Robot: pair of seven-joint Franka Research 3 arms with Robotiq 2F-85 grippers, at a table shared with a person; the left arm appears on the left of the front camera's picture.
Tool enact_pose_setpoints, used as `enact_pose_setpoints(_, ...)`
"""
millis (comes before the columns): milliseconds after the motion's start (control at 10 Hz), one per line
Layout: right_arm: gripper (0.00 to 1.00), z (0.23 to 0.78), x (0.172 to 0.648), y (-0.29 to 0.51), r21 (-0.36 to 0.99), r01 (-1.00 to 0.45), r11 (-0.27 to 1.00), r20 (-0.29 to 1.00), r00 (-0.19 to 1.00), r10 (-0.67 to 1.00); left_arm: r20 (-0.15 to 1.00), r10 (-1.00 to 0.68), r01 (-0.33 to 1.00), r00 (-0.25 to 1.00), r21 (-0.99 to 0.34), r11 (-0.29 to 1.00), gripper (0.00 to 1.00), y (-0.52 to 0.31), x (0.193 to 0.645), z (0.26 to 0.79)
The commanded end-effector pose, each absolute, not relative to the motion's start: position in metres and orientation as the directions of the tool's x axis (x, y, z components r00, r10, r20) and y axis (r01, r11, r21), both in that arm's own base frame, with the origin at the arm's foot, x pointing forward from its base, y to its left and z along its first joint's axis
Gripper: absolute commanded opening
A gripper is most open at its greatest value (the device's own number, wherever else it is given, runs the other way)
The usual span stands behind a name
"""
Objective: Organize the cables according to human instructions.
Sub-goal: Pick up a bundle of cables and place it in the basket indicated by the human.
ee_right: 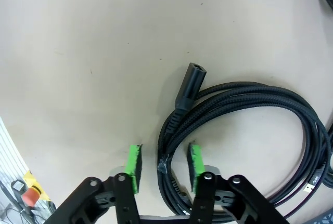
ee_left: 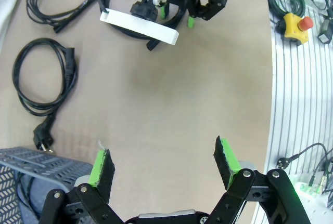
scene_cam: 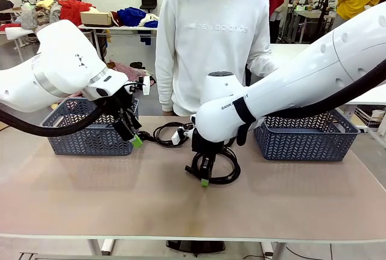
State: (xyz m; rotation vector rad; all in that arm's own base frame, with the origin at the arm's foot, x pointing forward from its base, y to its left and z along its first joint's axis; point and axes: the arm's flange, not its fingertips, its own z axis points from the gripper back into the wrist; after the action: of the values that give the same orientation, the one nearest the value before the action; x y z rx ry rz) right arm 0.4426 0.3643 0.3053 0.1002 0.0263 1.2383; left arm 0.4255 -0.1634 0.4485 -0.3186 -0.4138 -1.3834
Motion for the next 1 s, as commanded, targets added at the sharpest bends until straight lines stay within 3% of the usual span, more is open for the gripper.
enact_pose_setpoints(0, 0.23, 0.302, 0.441, 0.368, 0.087, -0.935, 0.345, -0.002, 0.346, 0.938, 0.463, -0.876, 0.986, 0.136, 0.02, 0.164, 1.0, -0.163, 0.426, 0.449)
enact_pose_setpoints(100, 0.16, 0.3, 0.441, 0.368, 0.089, -0.935, 0.344, -0.008, 0.345, 0.939, 0.463, -0.876, 0.986, 0.136, 0.02, 0.164, 1.0, -0.163, 0.426, 0.449)
enact_pose_setpoints(200, 0.03, 0.298, 0.441, 0.369, 0.09, -0.935, 0.343, -0.014, 0.343, 0.939, 0.463, -0.876, 0.986, 0.136, 0.02, 0.164, 1.0, -0.163, 0.426, 0.449)
enact_pose_setpoints(300, 0.0, 0.298, 0.441, 0.368, 0.095, -0.935, 0.342, -0.016, 0.342, 0.94, 0.463, -0.876, 0.986, 0.136, 0.02, 0.164, 1.0, -0.163, 0.426, 0.449)
enact_pose_setpoints(700, 0.0, 0.321, 0.426, 0.361, 0.168, -0.937, 0.306, 0.009, 0.312, 0.95, 0.463, -0.876, 0.986, 0.136, 0.02, 0.164, 1.0, -0.163, 0.426, 0.449)
enact_pose_setpoints(900, 0.0, 0.351, 0.418, 0.347, 0.105, -0.965, 0.241, 0.01, 0.244, 0.97, 0.463, -0.876, 0.986, 0.136, 0.02, 0.164, 1.0, -0.163, 0.426, 0.449)
